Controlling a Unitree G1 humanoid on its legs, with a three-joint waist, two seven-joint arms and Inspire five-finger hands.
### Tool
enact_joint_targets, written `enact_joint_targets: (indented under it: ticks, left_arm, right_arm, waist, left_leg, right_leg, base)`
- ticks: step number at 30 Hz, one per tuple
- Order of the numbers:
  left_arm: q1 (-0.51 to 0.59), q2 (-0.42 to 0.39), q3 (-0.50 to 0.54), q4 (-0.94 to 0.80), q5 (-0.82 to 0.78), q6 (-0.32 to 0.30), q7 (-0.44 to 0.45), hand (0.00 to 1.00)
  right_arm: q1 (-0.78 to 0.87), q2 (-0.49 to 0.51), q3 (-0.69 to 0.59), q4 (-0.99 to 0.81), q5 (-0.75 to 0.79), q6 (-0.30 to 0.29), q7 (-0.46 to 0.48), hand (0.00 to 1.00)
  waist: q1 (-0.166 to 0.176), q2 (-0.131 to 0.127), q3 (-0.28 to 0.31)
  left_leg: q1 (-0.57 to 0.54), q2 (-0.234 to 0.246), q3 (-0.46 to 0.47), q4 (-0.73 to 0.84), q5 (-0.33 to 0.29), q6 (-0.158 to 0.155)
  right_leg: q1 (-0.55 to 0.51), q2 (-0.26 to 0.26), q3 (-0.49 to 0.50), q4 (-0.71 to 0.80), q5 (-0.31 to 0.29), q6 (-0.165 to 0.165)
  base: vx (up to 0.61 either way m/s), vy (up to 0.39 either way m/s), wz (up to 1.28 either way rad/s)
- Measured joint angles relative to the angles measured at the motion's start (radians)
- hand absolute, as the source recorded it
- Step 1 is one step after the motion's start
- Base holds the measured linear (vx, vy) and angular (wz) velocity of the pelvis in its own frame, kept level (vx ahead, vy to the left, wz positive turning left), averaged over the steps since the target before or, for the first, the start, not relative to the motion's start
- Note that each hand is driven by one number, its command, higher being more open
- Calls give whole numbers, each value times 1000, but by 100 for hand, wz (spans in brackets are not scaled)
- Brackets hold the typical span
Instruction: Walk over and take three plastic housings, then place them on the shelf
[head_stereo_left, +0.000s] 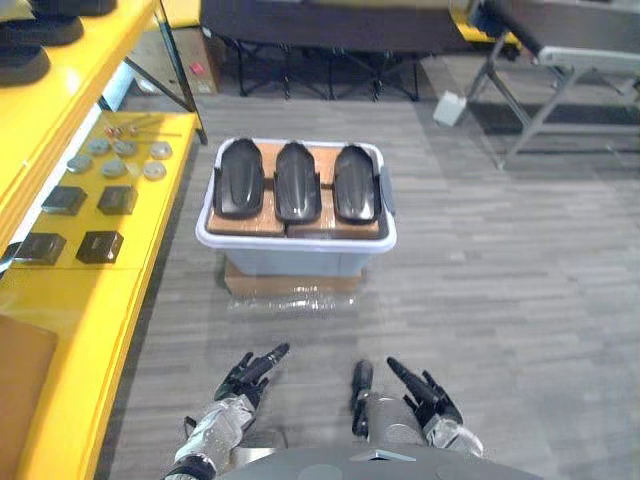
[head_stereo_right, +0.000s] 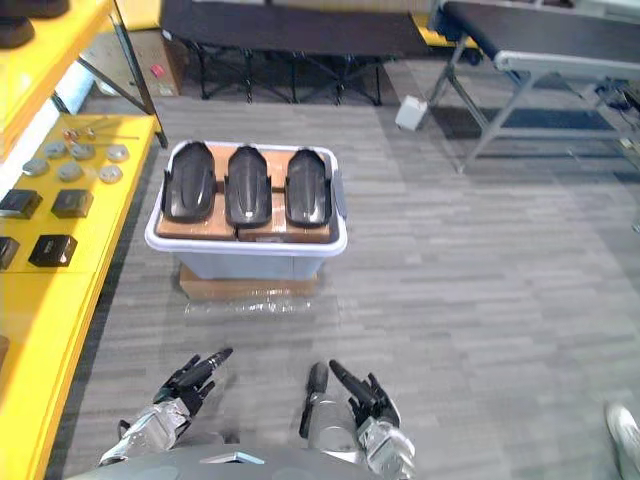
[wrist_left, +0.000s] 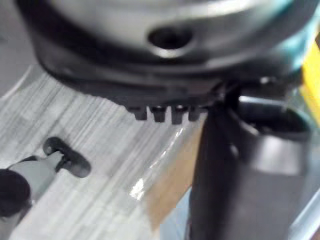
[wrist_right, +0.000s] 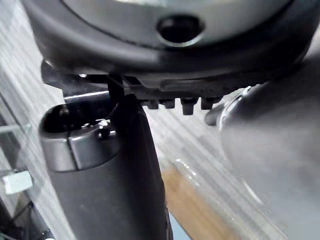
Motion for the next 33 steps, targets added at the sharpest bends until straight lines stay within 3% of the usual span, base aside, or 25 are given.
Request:
enact_joint_targets:
  ticks: [1,3,4,5,7,8,10,12,16,19,22,27,30,33]
  left_arm:
    - [6,-13,6,2,-1,-2,4,100]
    - [15,-34,24,7,-15,-24,17,100]
    - [18,-38,25,6,-31,-33,16,100]
    - [19,-47,26,2,-47,-58,15,100]
    - [19,-48,24,-9,-71,-71,8,100]
    - [18,-56,21,-34,-84,-73,-13,100]
    - [17,-68,4,-63,-83,-83,-35,100]
    - [19,-68,-28,-77,-80,-84,-42,100]
    - [18,-51,-86,-137,-61,-67,-32,100]
    - [30,-45,-112,-182,-55,-36,-4,100]
    - [34,-19,-114,-193,-29,-33,16,100]
    - [80,24,-95,-188,-21,-32,21,100]
    - [77,54,-86,-188,-19,-32,18,100]
    - [68,53,-44,-189,-14,-45,15,100]
  right_arm:
    - [0,-6,8,2,-7,-4,-6,100]
    - [-4,-20,27,7,-14,-25,-23,100]
    - [-4,-28,34,7,-16,-26,-22,100]
    - [-3,-34,40,5,-44,-39,-25,100]
    - [19,-31,41,-21,-66,-61,-28,100]
    - [57,-22,46,-89,-92,-85,-39,100]
    - [89,-10,55,-161,-94,-102,-51,100]
    - [103,-9,92,-199,-138,-130,-90,100]
    - [109,15,139,-331,-206,-147,-155,100]
    - [109,17,139,-489,-221,-146,-169,100]
    - [98,16,137,-683,-344,-151,-225,100]
    - [53,-15,41,-951,-366,-150,-276,100]
    - [-14,-81,-31,-967,-362,-132,-328,100]
    - [-88,-139,-69,-964,-354,-99,-394,100]
  waist:
    - [-3,10,-10]
    - [-2,62,-16]
    - [-2,63,-12]
    - [0,81,-10]
    - [-1,72,0]
    - [-5,73,-1]
    - [-7,73,-1]
    - [-5,78,-7]
    - [-8,22,-26]
    - [-6,16,-28]
    - [-1,10,-31]
    - [6,-5,-24]
    - [24,-49,12]
    - [23,-57,54]
  left_leg:
    - [-19,15,-5,51,-19,-20]
    - [-166,96,-14,390,-38,-54]
    - [-203,118,-10,471,-33,-58]
    - [-241,149,12,554,-43,-52]
    - [-257,161,85,521,-54,-39]
    - [-276,159,144,390,-48,-32]
    - [-293,144,166,173,17,-17]
    - [-281,125,158,37,186,-9]
    - [-244,33,178,-84,238,33]
    - [-197,-2,183,-128,240,36]
    - [-188,-8,181,-142,240,36]
    - [-212,15,186,-127,235,36]
    - [-263,28,183,-61,209,41]
    - [-321,34,178,-18,181,52]
  right_leg:
    - [0,7,-8,7,-46,1]
    - [46,66,-25,-9,-91,-25]
    - [65,80,-29,-27,-95,-30]
    - [119,96,-33,-67,-97,-34]
    - [182,91,-38,-117,-97,-34]
    - [214,79,-59,-159,-93,-27]
    - [237,71,-77,-204,-87,-13]
    - [245,65,-85,-220,-90,15]
    - [241,-11,-116,-216,-85,59]
    - [270,-40,-122,-216,-91,86]
    - [275,-44,-141,-214,-91,87]
    - [217,-39,-142,-125,-111,84]
    - [164,-48,-146,-56,-144,71]
    - [124,-47,-152,-53,-145,70]
  base:
    - [339,-295,-1]
    - [312,-271,5]
    - [280,-198,6]
    - [248,-132,3]
    - [222,-99,9]
    - [220,-22,24]
    - [183,27,22]
    - [252,124,6]
    - [283,141,14]
    - [188,109,6]
    - [150,51,8]
    - [56,-19,-1]
    - [-15,-25,-2]
    - [-93,4,-1]
